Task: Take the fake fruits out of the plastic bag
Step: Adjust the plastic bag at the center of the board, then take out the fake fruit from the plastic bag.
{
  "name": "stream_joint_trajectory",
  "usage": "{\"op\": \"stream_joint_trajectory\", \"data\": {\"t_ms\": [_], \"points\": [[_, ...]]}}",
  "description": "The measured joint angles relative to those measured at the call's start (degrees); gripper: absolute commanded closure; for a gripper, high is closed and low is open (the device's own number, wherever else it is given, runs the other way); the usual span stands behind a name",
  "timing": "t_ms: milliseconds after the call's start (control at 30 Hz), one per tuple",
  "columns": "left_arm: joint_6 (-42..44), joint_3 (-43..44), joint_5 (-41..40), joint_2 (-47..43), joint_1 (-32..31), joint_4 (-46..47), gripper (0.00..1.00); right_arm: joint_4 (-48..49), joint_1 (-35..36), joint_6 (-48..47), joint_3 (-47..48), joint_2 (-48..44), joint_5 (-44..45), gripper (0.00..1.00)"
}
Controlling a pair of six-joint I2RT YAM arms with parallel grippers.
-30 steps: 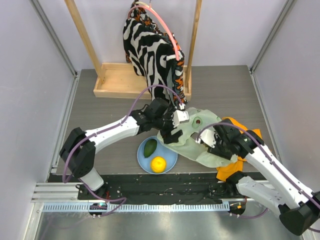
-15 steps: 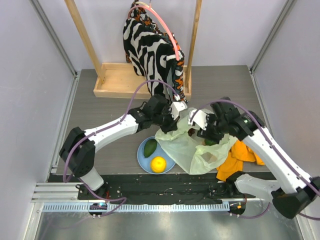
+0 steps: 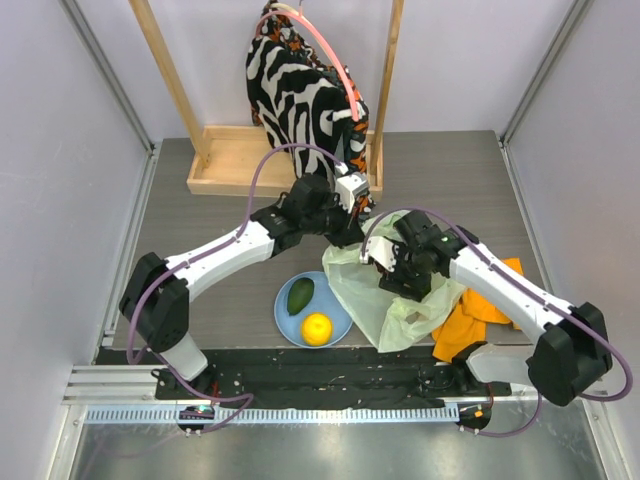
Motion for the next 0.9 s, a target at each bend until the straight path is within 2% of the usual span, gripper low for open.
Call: {"op": "stream_joint_trajectory", "data": {"t_ms": [267, 633, 667, 800, 900], "points": [[-0.6, -0.2, 0.0, 0.0, 0.0, 0.1, 1.00, 7.1, -1.4, 1.6, -4.5, 6.3, 9.1, 0.21], [-0.7, -0.2, 0.5, 1.0, 0.0, 0.1, 1.00, 14.1, -5.6, 0.0, -6.3, 11.7, 16.1, 0.21], [-0.7, -0.2, 0.5, 1.0, 0.0, 0.1, 1.00, 14.6, -5.8, 0.0, -6.7, 12.0, 16.5, 0.31], [-0.6, -0.2, 0.6, 1.0, 0.0, 0.1, 1.00, 16.2, -6.1, 0.1, -7.3, 13.4, 17.4, 0.60], [-0.5, -0.2, 0.6, 1.0, 0.0, 0.1, 1.00, 16.1, -6.2, 0.7, -6.8, 13.0, 17.0, 0.67]]}}
